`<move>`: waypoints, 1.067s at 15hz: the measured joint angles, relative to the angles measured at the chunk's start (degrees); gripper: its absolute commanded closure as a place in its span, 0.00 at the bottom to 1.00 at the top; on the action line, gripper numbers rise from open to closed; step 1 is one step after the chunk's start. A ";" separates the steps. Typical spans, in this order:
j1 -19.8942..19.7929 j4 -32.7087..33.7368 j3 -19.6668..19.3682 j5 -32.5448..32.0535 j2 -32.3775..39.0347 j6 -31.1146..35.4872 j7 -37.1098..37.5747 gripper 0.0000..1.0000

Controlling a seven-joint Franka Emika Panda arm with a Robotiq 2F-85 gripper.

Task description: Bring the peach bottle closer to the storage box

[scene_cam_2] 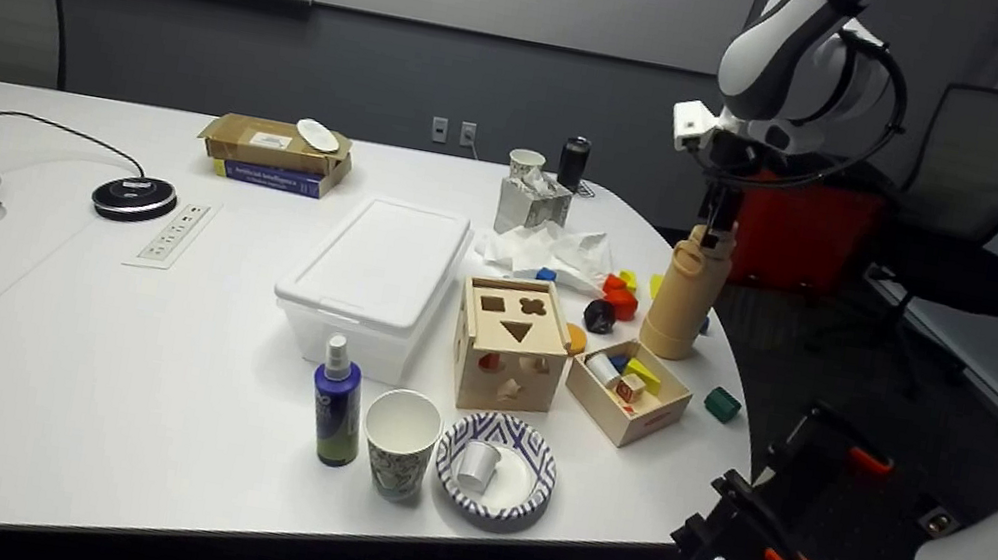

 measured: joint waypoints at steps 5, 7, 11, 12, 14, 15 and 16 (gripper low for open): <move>-1.48 -0.02 0.44 -1.07 -2.52 -0.02 -6.57 0.00; -2.44 -0.13 1.10 -1.06 -3.19 -0.02 -12.24 0.00; -4.09 -0.42 2.87 -0.72 -3.25 -0.14 -21.81 0.00; -4.21 -0.54 3.06 -0.68 -3.16 -0.20 -23.49 0.00; -4.39 -0.64 3.35 -0.67 -2.77 -0.23 -26.15 0.00; -4.48 -0.64 3.45 -0.67 -2.51 -0.24 -27.22 0.00; -4.54 -0.63 3.46 -0.68 -2.25 -0.40 -28.14 0.00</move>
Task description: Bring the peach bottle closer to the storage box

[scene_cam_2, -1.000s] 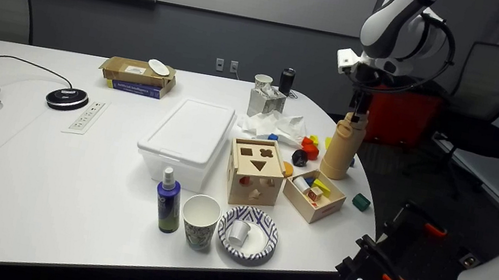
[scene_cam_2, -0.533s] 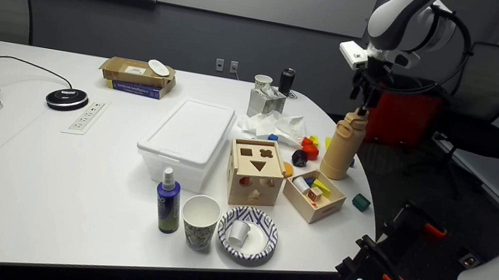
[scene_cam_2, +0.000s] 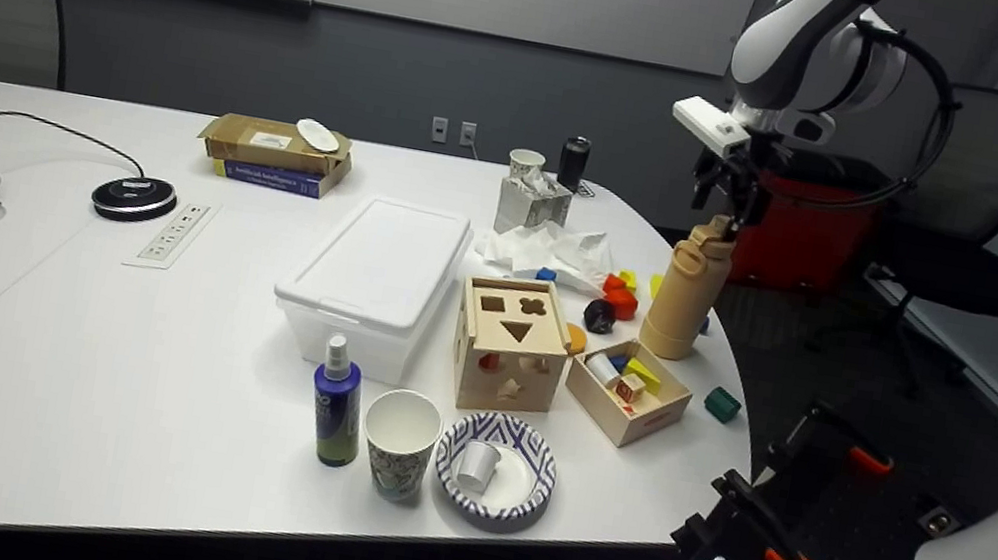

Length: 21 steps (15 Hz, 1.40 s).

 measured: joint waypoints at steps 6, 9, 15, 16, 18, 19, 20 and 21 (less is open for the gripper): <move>-0.11 0.22 -0.16 -0.34 1.52 -2.63 -3.98 0.00; -0.11 0.59 -0.64 -1.01 2.02 -2.87 -4.07 0.00; -0.12 1.37 -1.90 -1.85 2.70 -2.88 -4.07 0.00; -0.11 1.54 -1.91 -1.94 2.86 -2.85 -4.07 0.00; -0.07 1.81 -1.91 -2.22 3.21 -2.63 -4.07 0.00; -0.02 1.96 -1.89 -2.33 3.42 -2.40 -4.07 0.00; 0.04 2.00 -1.86 -2.40 3.63 -2.03 -4.07 0.00; 0.09 2.00 -1.82 -2.42 3.97 -1.63 -4.07 0.00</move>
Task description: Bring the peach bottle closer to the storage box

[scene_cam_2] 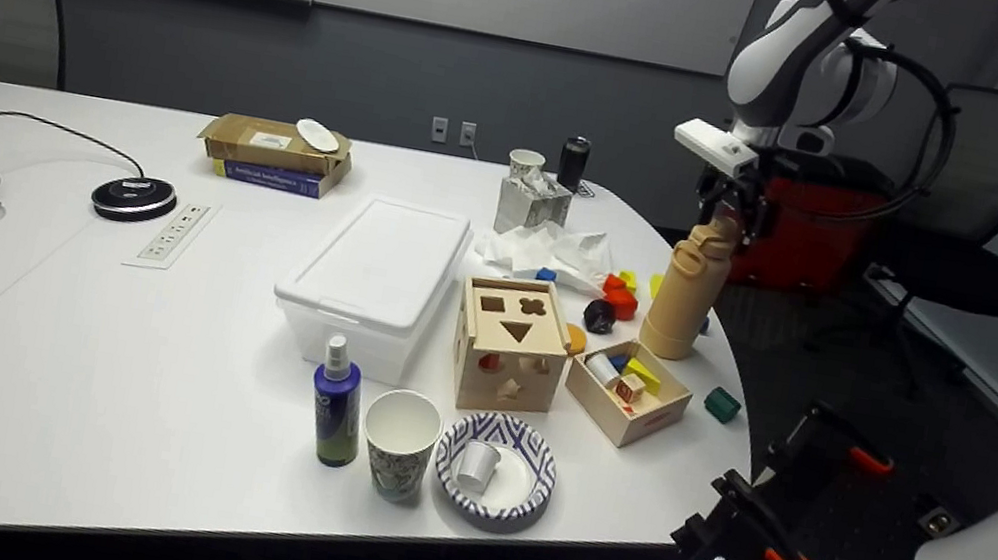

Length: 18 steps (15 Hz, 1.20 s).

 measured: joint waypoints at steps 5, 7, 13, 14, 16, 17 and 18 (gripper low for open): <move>0.67 0.01 0.10 0.00 2.38 2.41 0.00 0.00; 0.86 0.04 0.11 0.00 3.11 2.98 0.00 0.00; 1.33 0.97 -0.21 0.00 3.66 3.67 0.00 0.28; 1.33 1.16 -0.26 -0.04 3.67 3.69 0.00 0.34; 1.33 1.35 -0.33 -0.05 3.70 3.70 -0.01 0.48; 1.33 1.34 -0.37 -0.08 3.70 3.59 -0.01 0.48; 1.33 1.34 -0.37 -0.09 3.70 3.59 -0.02 0.48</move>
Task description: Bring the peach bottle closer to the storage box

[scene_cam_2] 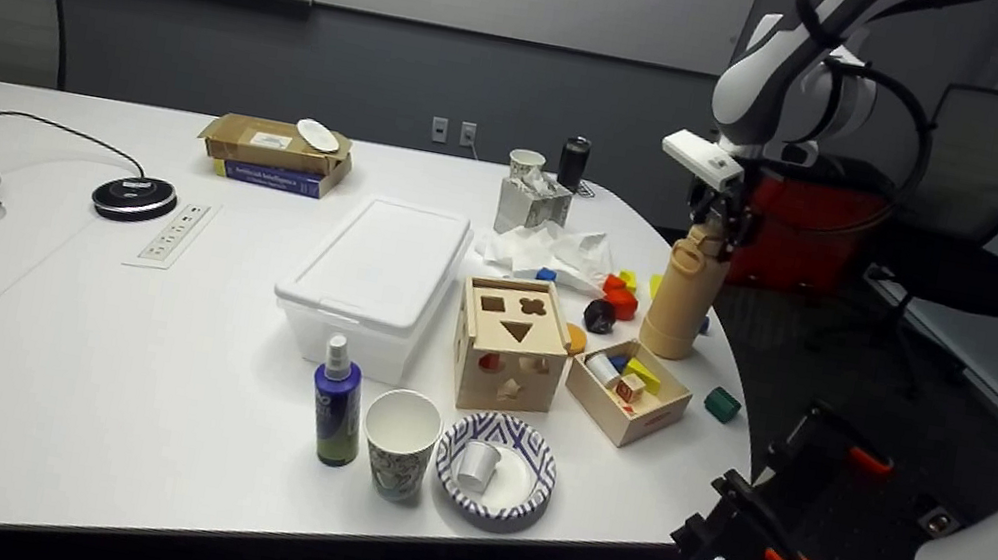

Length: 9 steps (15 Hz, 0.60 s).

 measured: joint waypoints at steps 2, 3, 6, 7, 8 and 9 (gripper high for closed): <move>0.02 0.00 0.00 -0.01 0.00 0.00 -0.01 0.48; 0.02 0.00 0.00 -0.02 0.00 0.00 -0.01 0.48; 0.16 -0.01 0.02 -0.03 -0.03 -0.01 -0.09 0.48; 0.26 -0.01 0.09 -0.03 -0.10 -0.02 -0.22 0.48; 0.39 0.05 0.28 -0.02 -0.19 0.04 -0.48 0.48; 0.71 0.14 0.42 -0.02 -0.46 0.03 -0.91 0.48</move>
